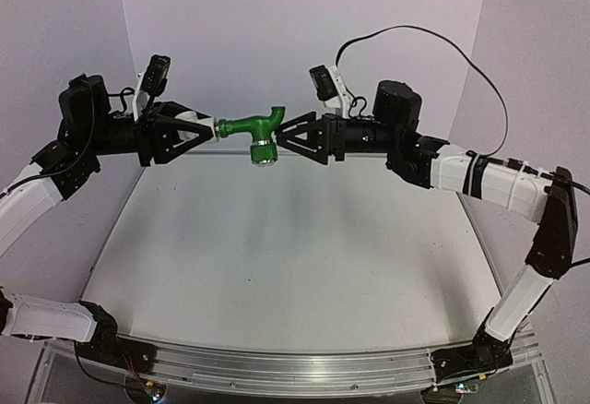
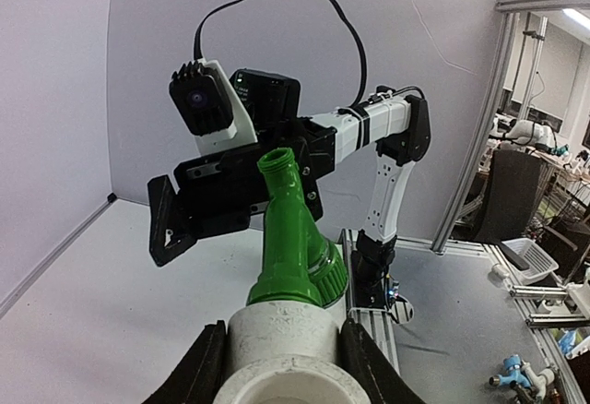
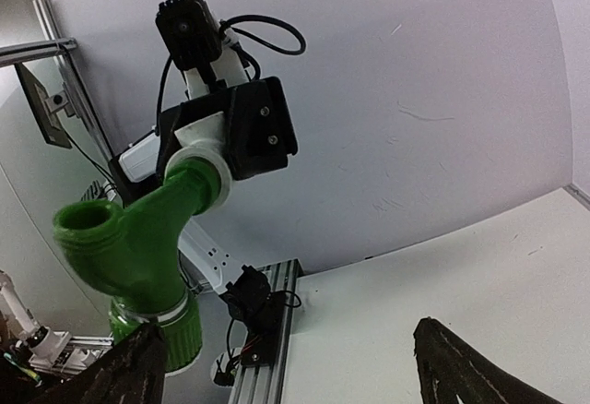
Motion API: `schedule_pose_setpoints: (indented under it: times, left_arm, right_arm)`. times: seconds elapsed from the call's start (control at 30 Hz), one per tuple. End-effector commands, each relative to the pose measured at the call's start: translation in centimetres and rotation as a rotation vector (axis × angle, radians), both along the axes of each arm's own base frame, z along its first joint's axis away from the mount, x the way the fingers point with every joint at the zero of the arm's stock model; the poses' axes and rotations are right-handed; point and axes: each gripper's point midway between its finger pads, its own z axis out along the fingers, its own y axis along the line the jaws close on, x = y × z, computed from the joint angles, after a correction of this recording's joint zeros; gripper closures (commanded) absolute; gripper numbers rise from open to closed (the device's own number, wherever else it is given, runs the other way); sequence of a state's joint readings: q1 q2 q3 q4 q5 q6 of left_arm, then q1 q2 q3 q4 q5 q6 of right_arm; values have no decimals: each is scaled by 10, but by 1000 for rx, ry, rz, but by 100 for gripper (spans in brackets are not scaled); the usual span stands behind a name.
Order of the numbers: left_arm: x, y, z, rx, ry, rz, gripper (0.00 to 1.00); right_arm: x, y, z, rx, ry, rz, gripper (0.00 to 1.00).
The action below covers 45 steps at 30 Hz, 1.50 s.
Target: Install the water faucets
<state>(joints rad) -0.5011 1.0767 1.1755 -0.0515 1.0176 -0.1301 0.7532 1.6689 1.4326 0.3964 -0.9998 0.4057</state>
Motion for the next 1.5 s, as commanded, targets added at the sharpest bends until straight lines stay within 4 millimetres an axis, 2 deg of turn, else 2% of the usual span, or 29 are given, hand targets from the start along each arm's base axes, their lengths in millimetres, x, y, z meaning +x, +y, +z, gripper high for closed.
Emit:
schedule_pose_setpoints:
  times: [0.0, 0.17, 0.33, 0.47, 0.67, 0.73, 0.83, 0.97, 1.1, 1.13, 1.23, 1.37, 1.47]
  left_arm:
    - [-6, 3, 11, -10, -92, -4, 100]
    - [-9, 2, 5, -2, -83, -30, 100]
    - [-6, -1, 2, 5, -70, -49, 100]
    - [-4, -3, -2, 11, -50, -56, 100]
    - [-2, -6, -8, 20, -51, -68, 100]
    - [1, -8, -13, 27, -55, -70, 100]
    - [7, -11, -19, 38, -74, -74, 100]
    - [12, -17, -26, 48, -95, -97, 100]
    - [10, -25, -30, 51, -106, -156, 100]
    - [11, -26, -30, 51, -110, -166, 100]
    - [9, -29, -31, 49, -141, -200, 100]
    - [14, -33, -32, 49, -188, -208, 100]
    - [24, -41, -36, 54, -210, -214, 100]
  right_arm:
    - [-13, -15, 26, 43, 26, -12, 13]
    - [-24, -2, 28, 46, 49, 43, 15]
    - [-35, 19, 24, 40, 65, 106, 25]
    - [-37, 25, 25, 47, 72, 108, 29]
    - [-28, 32, 26, 61, 139, 96, 52]
    - [-28, 34, 26, 59, 159, 103, 63]
    - [-31, 31, 27, 57, 156, 105, 72]
    - [-34, 25, 23, 54, 107, 84, 70]
    - [-34, 23, 22, 41, 93, 74, 72]
    - [-35, 23, 22, 41, 91, 77, 76]
    - [-32, 21, 20, 32, 84, 43, 99]
    - [-29, 12, 7, -21, -30, -38, 100]
    - [-11, 2, -5, -114, -107, -188, 100]
